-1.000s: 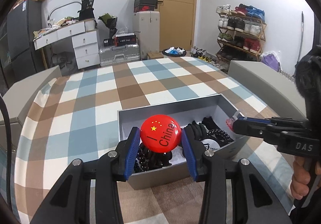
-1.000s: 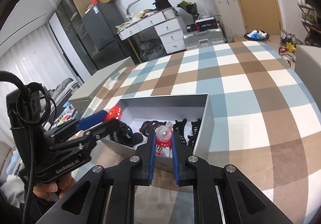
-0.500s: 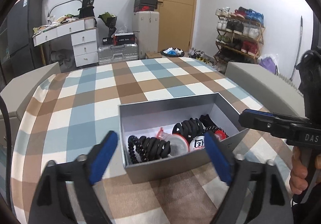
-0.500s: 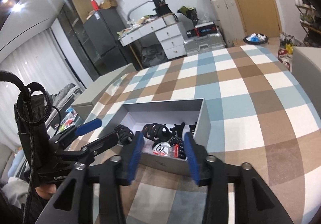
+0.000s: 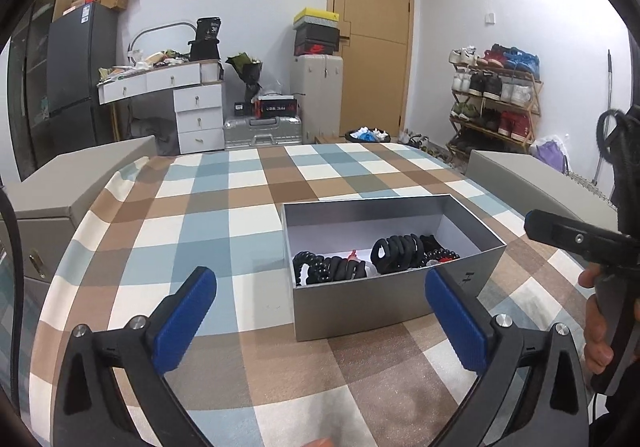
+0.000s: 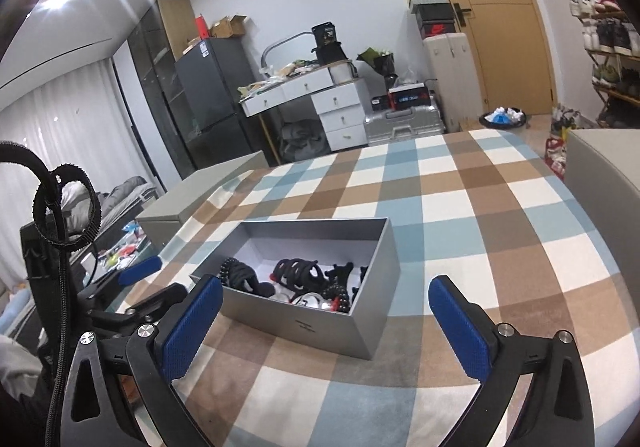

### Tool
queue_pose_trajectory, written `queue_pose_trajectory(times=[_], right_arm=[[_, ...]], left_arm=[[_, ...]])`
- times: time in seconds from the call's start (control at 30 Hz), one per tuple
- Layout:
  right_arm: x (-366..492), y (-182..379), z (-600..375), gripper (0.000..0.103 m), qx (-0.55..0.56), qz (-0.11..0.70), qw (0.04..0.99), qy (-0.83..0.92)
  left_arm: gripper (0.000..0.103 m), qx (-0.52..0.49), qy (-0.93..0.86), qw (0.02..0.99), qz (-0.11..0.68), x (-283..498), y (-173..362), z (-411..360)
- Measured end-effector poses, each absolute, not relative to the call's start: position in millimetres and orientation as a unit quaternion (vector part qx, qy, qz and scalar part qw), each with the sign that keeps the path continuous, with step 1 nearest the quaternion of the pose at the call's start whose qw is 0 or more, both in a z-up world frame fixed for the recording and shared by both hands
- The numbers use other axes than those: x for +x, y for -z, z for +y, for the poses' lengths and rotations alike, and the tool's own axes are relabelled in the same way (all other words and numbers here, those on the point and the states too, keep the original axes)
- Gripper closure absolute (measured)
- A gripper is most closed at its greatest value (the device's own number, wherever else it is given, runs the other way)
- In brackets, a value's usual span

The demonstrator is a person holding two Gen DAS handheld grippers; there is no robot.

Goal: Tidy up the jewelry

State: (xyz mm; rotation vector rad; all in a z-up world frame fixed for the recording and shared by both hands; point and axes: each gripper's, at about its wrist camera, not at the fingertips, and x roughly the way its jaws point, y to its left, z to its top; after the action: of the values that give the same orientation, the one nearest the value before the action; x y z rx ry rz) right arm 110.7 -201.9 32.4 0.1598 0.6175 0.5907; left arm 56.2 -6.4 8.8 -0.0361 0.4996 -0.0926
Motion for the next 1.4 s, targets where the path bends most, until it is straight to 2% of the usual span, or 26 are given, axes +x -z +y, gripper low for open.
queue_pose_trajectory(times=[0.43, 1.4], right_arm=[[85.1, -34.3, -188.3, 0.0, 0.02, 0.24, 0.926, -0.29], [89.8, -31.0, -190.7, 0.0, 0.027, 0.257, 0.923, -0.286]], left_arm=[[0.001, -0.001, 0.041, 0.974, 0.221, 50.8, -10.3, -8.4], [0.001, -0.013, 0.042, 0.97, 0.237, 51.6, -8.0, -6.5]])
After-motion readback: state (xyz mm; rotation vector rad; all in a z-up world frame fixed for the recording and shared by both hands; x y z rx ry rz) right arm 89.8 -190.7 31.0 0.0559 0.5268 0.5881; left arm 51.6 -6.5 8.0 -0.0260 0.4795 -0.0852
